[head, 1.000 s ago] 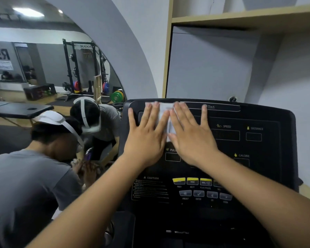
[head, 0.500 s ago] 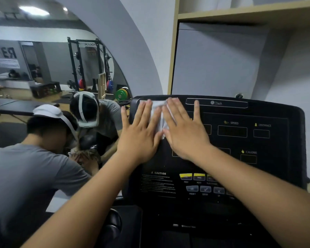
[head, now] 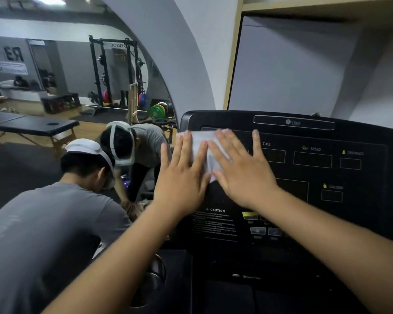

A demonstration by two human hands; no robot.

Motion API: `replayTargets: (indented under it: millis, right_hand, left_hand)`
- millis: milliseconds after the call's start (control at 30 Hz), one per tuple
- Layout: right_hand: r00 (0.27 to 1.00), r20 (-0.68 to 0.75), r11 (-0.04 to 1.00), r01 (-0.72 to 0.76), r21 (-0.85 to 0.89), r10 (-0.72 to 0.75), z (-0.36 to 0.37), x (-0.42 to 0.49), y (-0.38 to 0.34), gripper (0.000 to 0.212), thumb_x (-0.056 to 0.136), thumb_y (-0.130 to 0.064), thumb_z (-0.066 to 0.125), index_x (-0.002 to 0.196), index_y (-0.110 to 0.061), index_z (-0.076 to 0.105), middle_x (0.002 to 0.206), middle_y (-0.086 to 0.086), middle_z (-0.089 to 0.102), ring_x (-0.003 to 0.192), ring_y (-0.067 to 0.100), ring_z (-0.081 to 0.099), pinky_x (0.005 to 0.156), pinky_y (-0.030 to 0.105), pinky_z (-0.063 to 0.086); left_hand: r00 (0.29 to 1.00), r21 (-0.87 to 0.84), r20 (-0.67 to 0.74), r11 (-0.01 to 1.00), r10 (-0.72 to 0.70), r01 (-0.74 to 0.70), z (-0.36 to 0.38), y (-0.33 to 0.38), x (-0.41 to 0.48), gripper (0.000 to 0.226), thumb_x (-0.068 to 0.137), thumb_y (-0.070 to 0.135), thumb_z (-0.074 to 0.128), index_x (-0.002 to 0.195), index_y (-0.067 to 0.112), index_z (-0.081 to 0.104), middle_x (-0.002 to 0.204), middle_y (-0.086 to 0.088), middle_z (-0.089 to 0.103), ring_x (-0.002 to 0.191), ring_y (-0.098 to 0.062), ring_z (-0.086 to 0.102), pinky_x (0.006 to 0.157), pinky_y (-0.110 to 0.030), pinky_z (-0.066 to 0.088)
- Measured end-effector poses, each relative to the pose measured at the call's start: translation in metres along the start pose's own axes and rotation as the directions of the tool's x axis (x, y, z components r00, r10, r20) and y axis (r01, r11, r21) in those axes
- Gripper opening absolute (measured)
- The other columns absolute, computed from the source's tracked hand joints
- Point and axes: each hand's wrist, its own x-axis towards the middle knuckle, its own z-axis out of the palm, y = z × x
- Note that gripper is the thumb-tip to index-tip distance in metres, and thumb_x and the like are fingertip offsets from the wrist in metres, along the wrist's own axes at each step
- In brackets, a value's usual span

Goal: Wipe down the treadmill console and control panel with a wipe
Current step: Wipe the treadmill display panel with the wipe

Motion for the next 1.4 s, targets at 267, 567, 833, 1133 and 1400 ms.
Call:
replayTargets:
  millis: [267,567,833,1133,1400]
  right_hand:
    - [0.994,-0.034,0.994,-0.105,0.029,0.106,-0.009,0.025,0.005,0.065,0.101,-0.045,0.018,0.152,-0.016,-0.008,0.161,0.011,-0.013,0.147,0.024,-0.016,0.114,0.063,-0.005]
    - [0.999,0.025,0.999,0.021,-0.032,-0.02,-0.008,0.008,0.012,0.066,0.099,-0.048,0.017,0.154,-0.013,0.004,0.163,0.006,-0.003,0.149,0.019,-0.006,0.113,0.066,-0.002]
    - [0.973,-0.166,0.987,0.159,-0.036,-0.163,-0.02,0.019,-0.005,0.066,0.088,-0.027,0.039,0.147,0.001,0.028,0.158,0.02,0.019,0.147,0.033,0.013,0.115,0.063,0.011]
    - [0.991,-0.064,0.991,0.115,-0.07,-0.119,-0.007,0.011,0.018,0.061,0.093,-0.038,0.028,0.145,-0.008,0.038,0.152,0.009,0.039,0.141,0.03,0.033,0.109,0.072,0.012]
    - [0.904,-0.254,0.916,0.382,0.122,-0.343,-0.002,0.022,0.0,0.057,0.085,-0.007,0.057,0.138,0.01,0.042,0.148,0.024,0.039,0.137,0.036,0.038,0.113,0.05,0.031]
  left_hand:
    - [1.0,-0.038,-0.002,0.999,0.018,-0.018,-0.015,-0.003,0.036,0.066,0.099,0.048,0.024,0.155,0.022,0.0,0.161,-0.02,-0.01,0.149,-0.034,-0.011,0.116,-0.056,-0.006]
    - [0.999,0.002,0.009,0.999,0.052,-0.052,-0.01,-0.008,0.023,0.07,0.096,0.058,0.021,0.155,0.028,-0.003,0.161,-0.014,-0.015,0.149,-0.028,-0.015,0.117,-0.06,-0.006]
    - [0.999,-0.047,0.035,0.998,0.04,-0.039,-0.016,-0.009,0.036,0.066,0.1,0.051,0.016,0.154,0.024,-0.009,0.161,-0.012,-0.019,0.147,-0.025,-0.021,0.115,-0.063,-0.001]
    - [0.997,-0.11,0.07,0.994,0.027,-0.019,-0.004,-0.017,0.003,0.069,0.097,0.058,0.025,0.153,0.034,-0.008,0.16,-0.008,-0.024,0.147,-0.021,-0.022,0.116,-0.061,-0.007]
    - [0.999,-0.182,0.024,0.983,0.037,-0.032,-0.002,-0.026,0.005,0.082,0.093,0.064,0.028,0.154,0.022,-0.007,0.161,-0.008,-0.018,0.143,-0.016,-0.022,0.117,-0.06,-0.003]
